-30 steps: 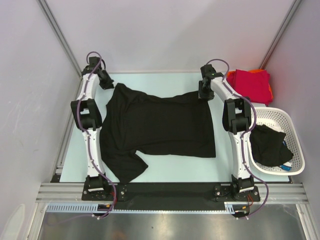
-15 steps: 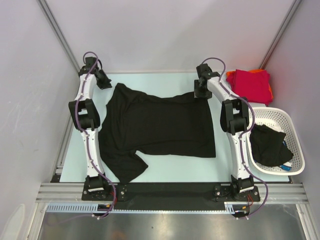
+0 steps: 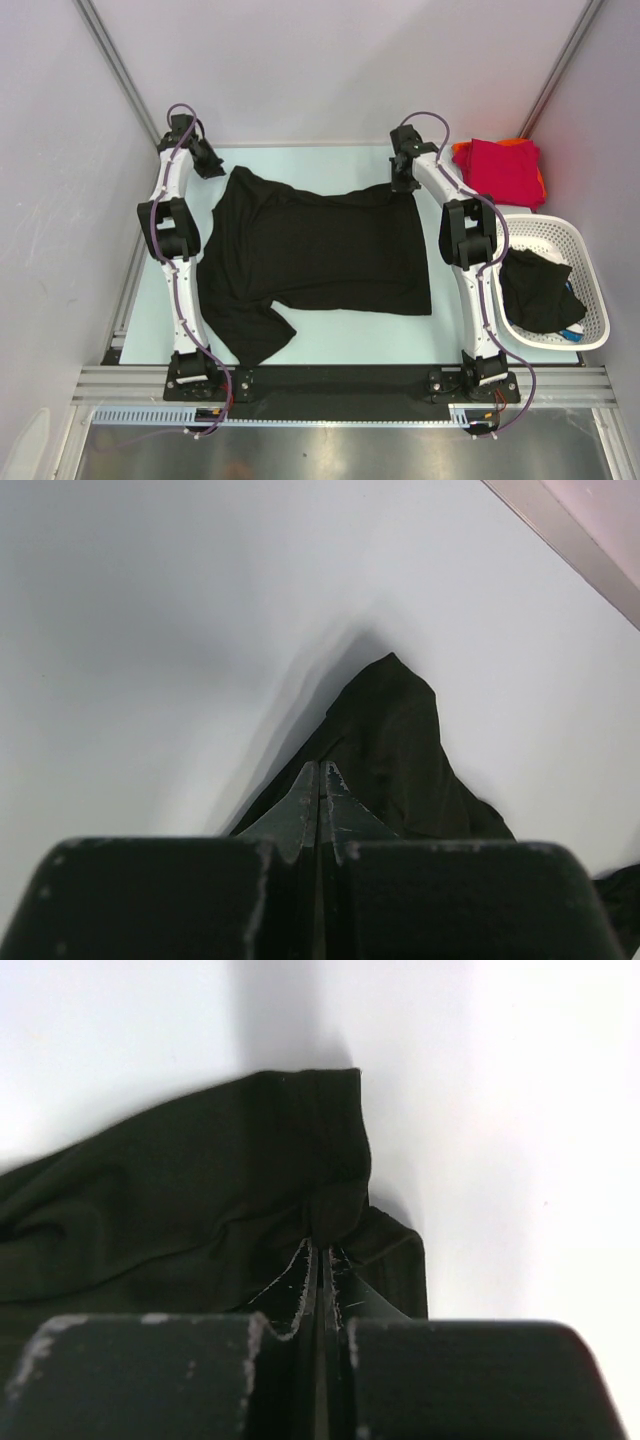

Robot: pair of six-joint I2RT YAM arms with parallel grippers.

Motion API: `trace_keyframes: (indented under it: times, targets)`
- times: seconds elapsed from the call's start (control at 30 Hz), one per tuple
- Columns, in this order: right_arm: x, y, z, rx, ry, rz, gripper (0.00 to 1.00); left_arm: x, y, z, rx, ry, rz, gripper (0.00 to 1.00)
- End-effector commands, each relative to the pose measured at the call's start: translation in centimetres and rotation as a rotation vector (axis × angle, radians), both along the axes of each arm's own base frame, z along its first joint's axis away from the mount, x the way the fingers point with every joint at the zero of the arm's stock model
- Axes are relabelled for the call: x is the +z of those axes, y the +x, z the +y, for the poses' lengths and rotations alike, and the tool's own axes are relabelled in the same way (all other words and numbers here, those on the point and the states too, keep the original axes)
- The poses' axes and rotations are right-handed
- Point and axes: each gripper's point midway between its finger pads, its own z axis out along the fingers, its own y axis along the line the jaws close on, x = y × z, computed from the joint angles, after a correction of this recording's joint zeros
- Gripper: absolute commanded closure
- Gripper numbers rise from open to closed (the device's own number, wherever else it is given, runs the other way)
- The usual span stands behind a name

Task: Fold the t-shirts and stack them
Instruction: Fold the flattened tshirt in 1/3 of the way

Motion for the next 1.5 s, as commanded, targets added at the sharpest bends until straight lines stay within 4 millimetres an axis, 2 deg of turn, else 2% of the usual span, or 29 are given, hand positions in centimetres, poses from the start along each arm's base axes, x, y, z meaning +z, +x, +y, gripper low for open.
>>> trace_keyframes:
  times: [0.0,0.13,0.17,0.3,0.47,0.5,0.57,0.6,0.63,0.67,0.73,0.83,0.9,1.13,1.3,1.4,1.43,1.47]
  targets:
    - [4.0,1.9,0.9,0.001,-0.001,-0.115,1.0,3.9,0.4,-0.5,-0.03,0.006,-0.082,1.0]
    - [5.2,2.0,0.6,-0.014,-0.02,-0.145,1.0,4.3,0.4,-0.2,-0.022,0.021,-0.086,1.0]
    - [6.0,2.3,0.4,-0.019,-0.02,-0.168,1.0,4.4,0.4,-0.2,-0.021,0.022,-0.087,1.0]
    - [7.5,2.7,0.2,-0.029,-0.02,-0.207,1.0,6.3,0.5,0.0,-0.019,0.035,-0.12,1.0]
    - [8.4,2.5,-0.5,-0.044,-0.041,-0.22,1.0,7.9,0.3,0.5,-0.006,0.06,-0.139,1.0]
    - [9.3,2.4,-0.5,-0.043,-0.038,-0.238,1.0,7.9,0.2,0.5,-0.008,0.065,-0.138,1.0]
    - [9.2,2.2,-0.5,-0.042,-0.03,-0.242,1.0,8.1,0.3,0.4,-0.016,0.055,-0.147,1.0]
    - [9.4,2.2,-0.6,-0.038,-0.029,-0.246,1.0,7.4,0.3,0.0,-0.034,0.034,-0.145,0.99]
    - [9.5,2.1,-0.7,-0.04,-0.025,-0.244,1.0,7.1,0.4,-0.4,-0.055,0.0,-0.148,0.69]
    - [9.4,2.0,-0.8,-0.039,-0.026,-0.24,1.0,5.7,0.8,-0.7,-0.061,-0.017,-0.136,0.58]
    - [9.3,1.8,-0.8,-0.035,-0.027,-0.234,1.0,5.0,1.0,-1.1,-0.07,-0.047,-0.131,0.42]
    - [9.4,1.6,-1.0,-0.032,-0.031,-0.231,1.0,3.5,1.2,-1.6,-0.072,-0.057,-0.111,0.28]
    - [9.3,1.5,-1.1,-0.033,-0.032,-0.228,1.0,2.6,1.2,-1.8,-0.07,-0.069,-0.098,0.24]
    - [9.1,1.7,-1.2,-0.027,-0.023,-0.225,1.0,-0.3,1.2,-3.2,-0.088,-0.142,-0.058,0.27]
    - [9.2,1.7,-1.3,-0.025,-0.026,-0.226,1.0,-1.4,1.4,-4.5,-0.106,-0.166,-0.045,0.29]
    - [9.0,1.5,-1.3,-0.024,-0.028,-0.219,1.0,-1.3,1.8,-4.9,-0.112,-0.172,-0.056,0.46]
    - [9.1,1.4,-1.3,-0.021,-0.029,-0.222,1.0,-1.2,1.9,-5.0,-0.112,-0.178,-0.06,0.73]
    - [9.0,1.4,-1.4,-0.023,-0.029,-0.217,1.0,-1.2,2.0,-5.0,-0.106,-0.183,-0.06,0.89]
